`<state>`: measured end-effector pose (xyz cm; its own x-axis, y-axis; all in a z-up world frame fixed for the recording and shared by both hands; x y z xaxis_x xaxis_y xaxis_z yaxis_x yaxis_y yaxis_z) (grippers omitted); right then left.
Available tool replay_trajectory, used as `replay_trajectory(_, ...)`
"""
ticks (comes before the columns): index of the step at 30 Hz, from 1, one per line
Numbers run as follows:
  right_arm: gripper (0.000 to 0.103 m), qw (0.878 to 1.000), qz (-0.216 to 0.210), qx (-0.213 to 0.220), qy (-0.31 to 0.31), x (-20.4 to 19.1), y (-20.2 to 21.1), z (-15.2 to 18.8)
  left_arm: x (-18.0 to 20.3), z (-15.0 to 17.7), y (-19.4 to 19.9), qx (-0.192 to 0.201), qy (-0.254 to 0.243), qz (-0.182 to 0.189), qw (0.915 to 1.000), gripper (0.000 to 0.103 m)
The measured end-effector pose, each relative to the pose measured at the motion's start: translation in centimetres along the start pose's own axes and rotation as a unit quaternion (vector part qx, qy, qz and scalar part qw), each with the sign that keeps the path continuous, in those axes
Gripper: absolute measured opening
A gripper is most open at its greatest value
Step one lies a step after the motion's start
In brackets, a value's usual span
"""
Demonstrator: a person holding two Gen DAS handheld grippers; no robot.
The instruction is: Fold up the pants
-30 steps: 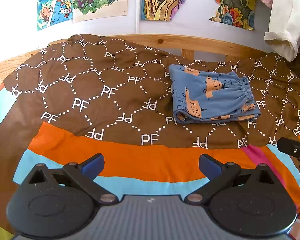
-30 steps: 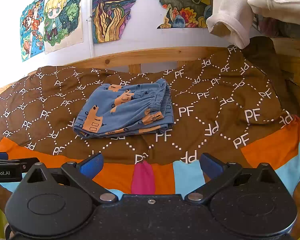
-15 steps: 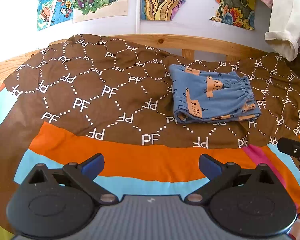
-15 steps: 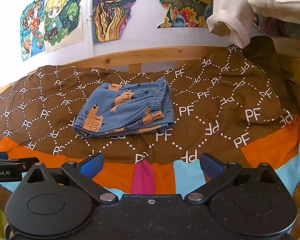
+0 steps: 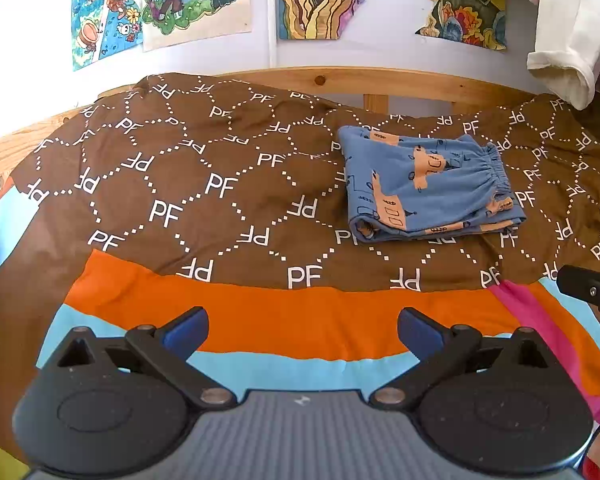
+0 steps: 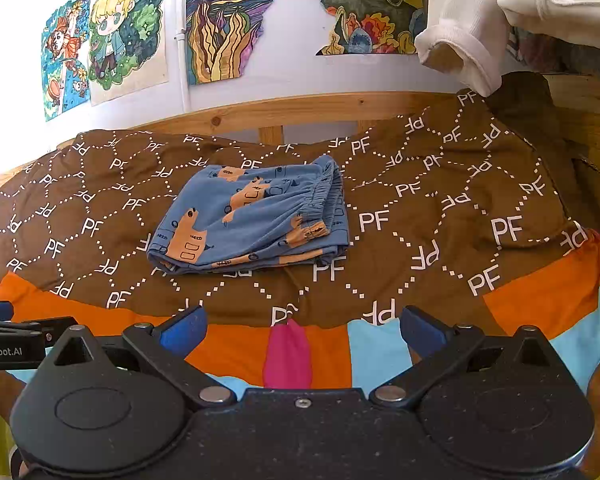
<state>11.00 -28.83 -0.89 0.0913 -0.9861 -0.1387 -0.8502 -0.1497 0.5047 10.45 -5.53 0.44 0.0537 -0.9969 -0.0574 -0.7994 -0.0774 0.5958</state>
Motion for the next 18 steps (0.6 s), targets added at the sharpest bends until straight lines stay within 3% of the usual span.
replay_trajectory(18, 0.102, 1.0, -0.003, -0.004, 0.003, -0.15, -0.18, 0.1, -0.26, 0.11, -0.39, -0.015, 0.009, 0.007, 0.9998, 0.103)
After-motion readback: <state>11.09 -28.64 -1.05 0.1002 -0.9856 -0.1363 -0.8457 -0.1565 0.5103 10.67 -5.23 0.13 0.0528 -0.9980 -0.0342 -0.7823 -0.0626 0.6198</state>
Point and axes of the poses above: each gripper's, at about its wrist camera, not at the fingertips, and y roughly against the way its jaws point, x to its right, z to its underside, the point moved 2 cm from there along -y, roughly the way its jaws point, and after that the axes turned 4 degrees about -x, right-handed, at the moved point
